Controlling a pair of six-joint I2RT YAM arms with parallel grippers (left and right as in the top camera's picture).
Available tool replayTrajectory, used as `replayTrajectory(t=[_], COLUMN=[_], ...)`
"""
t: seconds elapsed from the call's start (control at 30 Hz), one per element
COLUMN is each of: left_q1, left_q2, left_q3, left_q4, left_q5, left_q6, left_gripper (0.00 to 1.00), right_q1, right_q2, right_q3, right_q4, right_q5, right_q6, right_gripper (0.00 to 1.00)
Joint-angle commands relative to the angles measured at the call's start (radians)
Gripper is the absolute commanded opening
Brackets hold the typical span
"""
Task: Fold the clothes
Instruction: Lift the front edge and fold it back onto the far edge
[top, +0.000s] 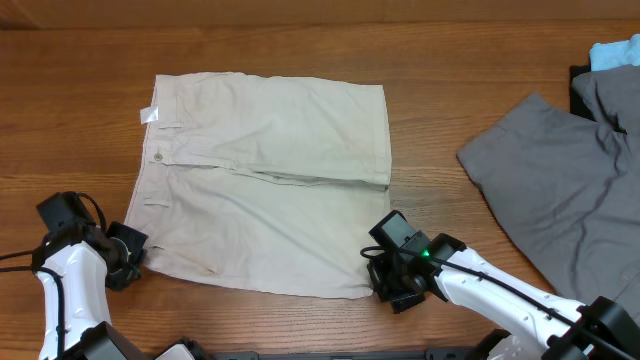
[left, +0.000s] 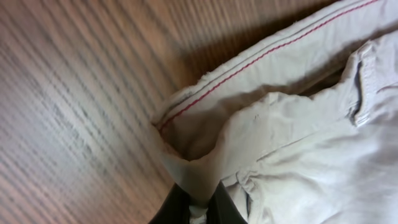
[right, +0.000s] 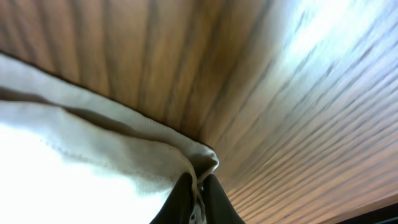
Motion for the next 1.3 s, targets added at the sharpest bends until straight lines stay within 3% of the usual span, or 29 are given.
replayTrajectory(t=[0.0, 0.3, 0.43, 0.57, 0.8, 1.13, 1.27], left_q1=[0.004, 0.004, 0.005, 0.005, 0.004, -0.070, -0.138], left_q2=[0.004, 0.004, 0.004, 0.004, 0.005, 0.010, 0.023], left_q3=[0.033, 0.216, 0.315, 0.384, 0.385, 0.385, 0.385], left_q4=[-0.049, -0.283, -0.325, -0.253, -0.051, 0.187, 0.264], left_q5=[0.020, 0.023, 0.084, 0.244, 0.367, 0.351, 0.243], left_q6=[0.070, 0.119, 0.119, 0.067, -0.013, -0.043, -0.043], left_gripper=[0.04, 0.04, 0.04, 0.04, 0.04, 0.04, 0.04], right_q1=[-0.097, -0.286, -0.336, -0.370, -0.372, -0.375, -0.376], right_q2=[-0.059, -0.119, -0.118, -0.100, -0.034, 0.104, 0.137], right_q3=[0.101, 0.495, 0.650, 0.743, 0.743, 0.743, 0.743], right_q4=[-0.066, -0.319, -0.327, -0.209, -0.044, 0.163, 0.250], right_q5=[0.093, 0.269, 0.314, 0.365, 0.426, 0.454, 0.481], right_q6=[-0.307, -0.803, -0.937, -1.147, -1.199, -1.204, -1.209], right_gripper=[0.04, 0.04, 0.04, 0.04, 0.04, 0.04, 0.04])
